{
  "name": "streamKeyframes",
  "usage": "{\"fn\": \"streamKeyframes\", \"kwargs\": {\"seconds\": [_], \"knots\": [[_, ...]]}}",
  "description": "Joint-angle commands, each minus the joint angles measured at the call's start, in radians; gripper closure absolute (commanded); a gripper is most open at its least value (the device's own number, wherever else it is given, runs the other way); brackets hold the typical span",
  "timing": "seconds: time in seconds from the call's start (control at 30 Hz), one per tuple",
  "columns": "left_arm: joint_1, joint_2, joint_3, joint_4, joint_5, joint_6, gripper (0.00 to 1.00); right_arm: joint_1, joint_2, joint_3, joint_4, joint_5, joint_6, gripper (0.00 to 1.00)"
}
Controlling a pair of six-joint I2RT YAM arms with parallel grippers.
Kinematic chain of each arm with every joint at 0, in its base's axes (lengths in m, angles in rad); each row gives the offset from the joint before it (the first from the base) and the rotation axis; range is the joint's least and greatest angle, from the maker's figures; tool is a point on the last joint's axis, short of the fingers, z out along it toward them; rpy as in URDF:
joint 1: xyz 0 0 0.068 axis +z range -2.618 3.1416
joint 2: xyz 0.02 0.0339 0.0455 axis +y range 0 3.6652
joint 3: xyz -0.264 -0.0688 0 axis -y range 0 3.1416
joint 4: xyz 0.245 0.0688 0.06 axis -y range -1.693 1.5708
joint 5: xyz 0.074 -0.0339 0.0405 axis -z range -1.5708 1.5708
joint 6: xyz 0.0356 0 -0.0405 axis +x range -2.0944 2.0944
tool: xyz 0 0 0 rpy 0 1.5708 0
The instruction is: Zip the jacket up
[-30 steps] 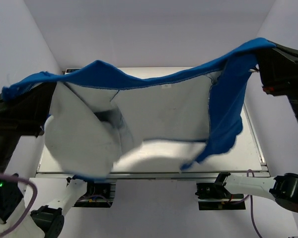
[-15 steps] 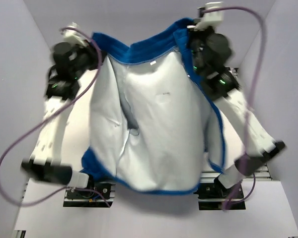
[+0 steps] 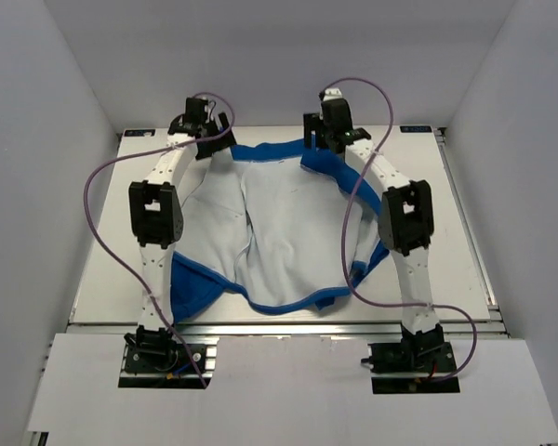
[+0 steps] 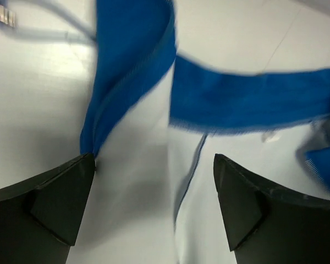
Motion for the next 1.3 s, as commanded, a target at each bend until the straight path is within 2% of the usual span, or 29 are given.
{"fn": "streamKeyframes", "kwargs": {"seconds": [0.0,0.03,0.07,0.13,0.17,0.2,0.23,0.27,0.33,0.37,0.43,0.5,0.67,0.8,1.0,1.07,1.1,1.2,1.27], "knots": [[0.003,-0.322,-0.164,0.04,0.032,-0.006,0.02,0.011,-0.336,-0.162,0.084,-0.084,0.036,0.11],[0.001,-0.379,-0.313,0.06,0.032,-0.012,0.02,0.013,-0.396,-0.229,0.088,-0.094,0.043,0.11],[0.003,-0.439,-0.386,0.074,0.021,-0.025,0.02,0.011,-0.507,-0.298,0.077,-0.115,0.054,0.1],[0.003,-0.624,-0.547,0.092,0.018,-0.045,0.02,0.013,-0.621,-0.51,0.062,-0.155,0.111,0.11],[0.001,-0.69,-0.72,0.098,0.024,-0.071,0.02,0.014,-0.734,-0.588,0.052,-0.192,0.131,0.11],[0.001,-0.756,-0.812,0.106,0.029,-0.093,0.02,0.014,-0.788,-0.757,0.051,-0.213,0.152,0.11],[-0.001,-0.892,-0.906,0.135,0.033,-0.117,0.02,0.017,-0.845,-0.846,0.06,-0.239,0.195,0.11],[-0.001,-0.959,-1.086,0.152,0.046,-0.166,0.02,0.019,-0.952,-0.932,0.068,-0.282,0.22,0.11],[-0.013,-1.13,-1.247,0.213,0.102,-0.205,0.02,0.028,-1.043,-1.164,0.097,-0.296,0.296,0.11],[-0.02,-1.177,-1.384,0.232,0.118,-0.254,0.02,0.033,-1.116,-1.231,0.109,-0.322,0.315,0.11],[-0.036,-1.243,-1.497,0.293,0.182,-0.289,0.02,0.052,-1.163,-1.372,0.137,-0.341,0.341,0.11],[-0.043,-1.259,-1.566,0.35,0.202,-0.308,0.02,0.065,-1.18,-1.417,0.131,-0.341,0.352,0.11],[-0.048,-1.135,-1.556,0.322,0.162,-0.294,0.02,0.082,-1.07,-1.407,0.094,-0.264,0.329,0.11],[-0.048,-0.937,-1.531,0.381,0.129,-0.282,0.02,0.088,-0.914,-1.341,0.137,-0.256,0.321,0.11],[-0.031,-0.598,-1.236,0.276,0.011,-0.256,0.02,0.088,-0.607,-1.08,0.098,-0.178,0.316,0.11],[-0.004,-0.487,-1.133,0.255,-0.002,-0.239,0.02,0.085,-0.505,-1.008,0.088,-0.143,0.31,0.11],[0.028,-0.455,-1.104,0.253,-0.015,-0.233,0.02,0.085,-0.47,-0.918,0.057,-0.128,0.306,0.11],[0.125,-0.325,-0.952,0.212,0.024,-0.214,0.02,0.083,-0.317,-0.741,-0.065,-0.071,0.298,0.11],[0.142,-0.279,-0.857,0.161,0.064,-0.185,0.02,0.083,-0.255,-0.602,-0.11,-0.075,0.284,0.11]]}}
